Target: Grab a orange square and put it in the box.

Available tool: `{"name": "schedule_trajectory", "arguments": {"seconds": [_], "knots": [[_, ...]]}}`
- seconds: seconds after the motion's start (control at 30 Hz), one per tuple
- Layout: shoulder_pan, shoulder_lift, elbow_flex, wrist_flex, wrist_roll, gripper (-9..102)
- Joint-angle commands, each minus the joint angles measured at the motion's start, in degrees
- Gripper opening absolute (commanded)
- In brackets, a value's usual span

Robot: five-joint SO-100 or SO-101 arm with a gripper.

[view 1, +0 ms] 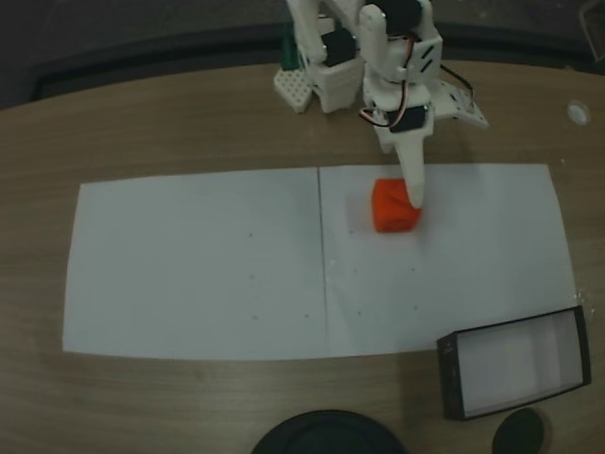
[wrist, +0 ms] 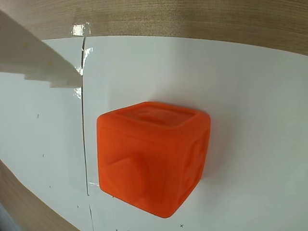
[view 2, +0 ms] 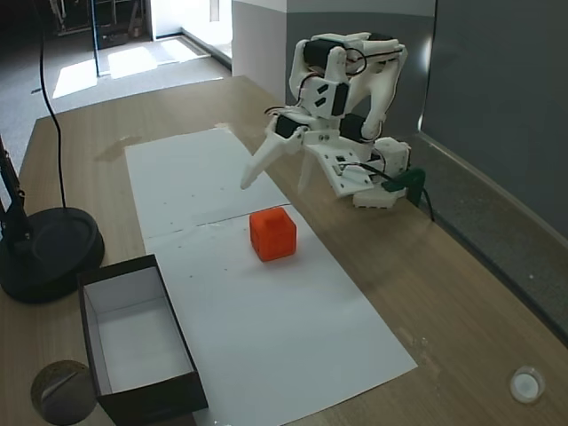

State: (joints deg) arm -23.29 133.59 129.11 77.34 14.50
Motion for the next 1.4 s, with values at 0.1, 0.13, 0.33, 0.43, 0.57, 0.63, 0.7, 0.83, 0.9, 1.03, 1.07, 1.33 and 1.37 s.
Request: {"name": "schedule_trajectory", "arguments": {"seconds": [0.1, 0.13, 0.33, 0.43, 0.57, 0.63, 0.7, 0.83, 0.9, 1.03, 1.07, 1.33, 1.37], "knots": [[-0.2, 0.2, 0.4, -3.5, 0.2, 44], [-0.3, 0.2, 1.1, -4.9, 0.3, 44], [-0.1, 0.2, 3.8, -7.3, 0.3, 44], [-0.1, 0.2, 5.9, -9.8, 0.3, 44], [-0.1, 0.2, 7.6, -12.5, 0.3, 44], [-0.1, 0.2, 7.6, -12.6, 0.3, 44], [-0.1, 0.2, 7.8, -13.6, 0.3, 44], [-0.1, 0.2, 10.3, -16.5, 0.3, 44], [-0.1, 0.2, 11.6, -17.6, 0.0, 44], [-0.1, 0.2, 13.1, -19.1, -0.1, 44], [-0.1, 0.1, 13.3, -19.1, -0.1, 44], [-0.2, 0.1, 14.8, -19.1, -0.3, 40], [-0.2, 0.1, 14.9, -19.1, -0.3, 37]]}}
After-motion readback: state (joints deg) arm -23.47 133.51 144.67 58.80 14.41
